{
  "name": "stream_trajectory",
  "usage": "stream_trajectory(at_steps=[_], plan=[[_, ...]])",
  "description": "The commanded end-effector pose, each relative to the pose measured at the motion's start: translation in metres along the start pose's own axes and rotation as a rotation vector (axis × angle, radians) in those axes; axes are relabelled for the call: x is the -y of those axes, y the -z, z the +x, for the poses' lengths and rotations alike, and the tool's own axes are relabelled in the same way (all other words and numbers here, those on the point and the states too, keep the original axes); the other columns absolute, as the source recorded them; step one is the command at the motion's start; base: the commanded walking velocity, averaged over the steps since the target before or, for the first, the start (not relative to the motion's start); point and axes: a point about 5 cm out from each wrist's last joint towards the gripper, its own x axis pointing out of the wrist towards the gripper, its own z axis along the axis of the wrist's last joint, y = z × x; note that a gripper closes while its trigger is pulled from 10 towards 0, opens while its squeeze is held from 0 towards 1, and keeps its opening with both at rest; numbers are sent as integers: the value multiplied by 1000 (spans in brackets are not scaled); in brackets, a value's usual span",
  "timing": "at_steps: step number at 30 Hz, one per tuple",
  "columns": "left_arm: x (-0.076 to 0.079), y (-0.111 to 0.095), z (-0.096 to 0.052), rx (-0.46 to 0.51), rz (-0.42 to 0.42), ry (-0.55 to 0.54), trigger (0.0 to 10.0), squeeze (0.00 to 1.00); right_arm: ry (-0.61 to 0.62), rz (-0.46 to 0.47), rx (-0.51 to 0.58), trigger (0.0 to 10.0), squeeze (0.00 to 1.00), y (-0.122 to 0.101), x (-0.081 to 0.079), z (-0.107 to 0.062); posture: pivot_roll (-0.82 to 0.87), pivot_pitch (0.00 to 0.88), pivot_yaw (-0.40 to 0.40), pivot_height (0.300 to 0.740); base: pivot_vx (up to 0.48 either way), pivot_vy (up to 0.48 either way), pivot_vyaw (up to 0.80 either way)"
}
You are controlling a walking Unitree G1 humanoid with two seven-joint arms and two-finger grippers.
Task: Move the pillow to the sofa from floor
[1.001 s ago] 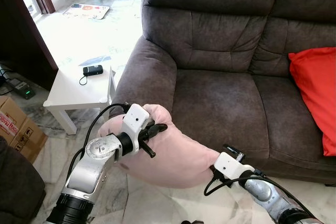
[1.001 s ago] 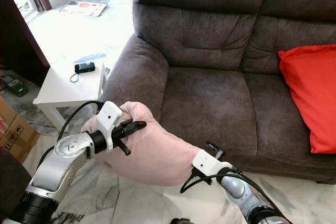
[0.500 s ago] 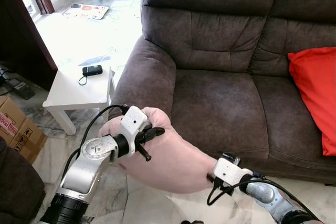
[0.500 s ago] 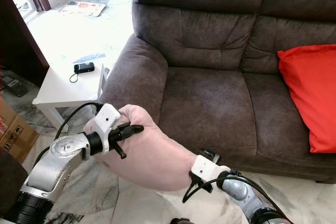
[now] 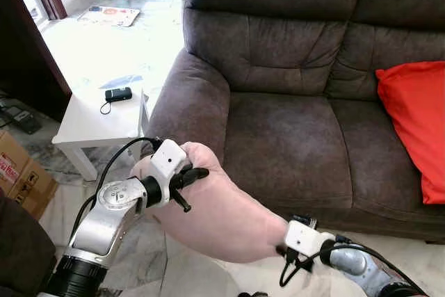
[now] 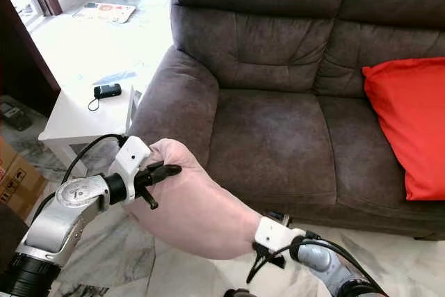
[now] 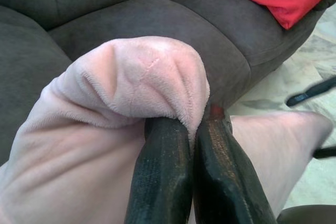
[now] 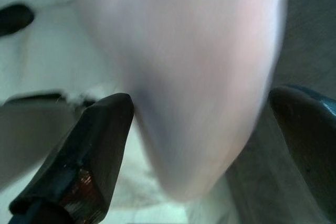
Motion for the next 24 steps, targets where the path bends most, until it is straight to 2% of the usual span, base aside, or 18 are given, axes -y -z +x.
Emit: stream_trajectory(at_steps=[1, 9, 10, 12, 13, 19, 20, 24], plan=[[-7, -30, -4, 117, 71, -10, 10000, 0, -30, -4, -38, 10000, 0, 9, -5, -3, 11, 72, -75, 740, 0, 0, 0], [-7, -31, -5, 126, 65, -10, 10000, 0, -7, 57, -17, 10000, 0, 6, -6, -1, 12, 76, -78, 740, 0, 0, 0], [-6, -31, -5, 127, 64, -10, 10000, 0, 8, 84, -7, 4549, 0, 6, -6, -1, 12, 76, -78, 740, 0, 0, 0], [-6, -32, -4, 132, 60, -6, 10000, 0, 13, 115, 4, 4745, 0, 5, -6, 0, 11, 76, -77, 740, 0, 0, 0], [-5, -33, -3, 137, 57, -2, 10000, 0, 7, 122, 6, 10000, 0, 4, -8, 1, 12, 77, -77, 740, 0, 0, 0], [-4, -33, -2, 144, 52, 1, 10000, 0, 1, 138, 12, 10000, 0, 1, -12, 4, 11, 76, -77, 740, 0, 0, 0], [-4, -34, -2, 146, 50, -1, 10000, 0, 4, 148, 18, 0, 0, 1, -12, 4, 13, 77, -78, 740, 0, 0, 0], [-5, -33, -3, 146, 47, -8, 10000, 0, 7, 157, 30, 0, 0, -1, -13, 5, 11, 77, -77, 740, 0, 0, 0]])
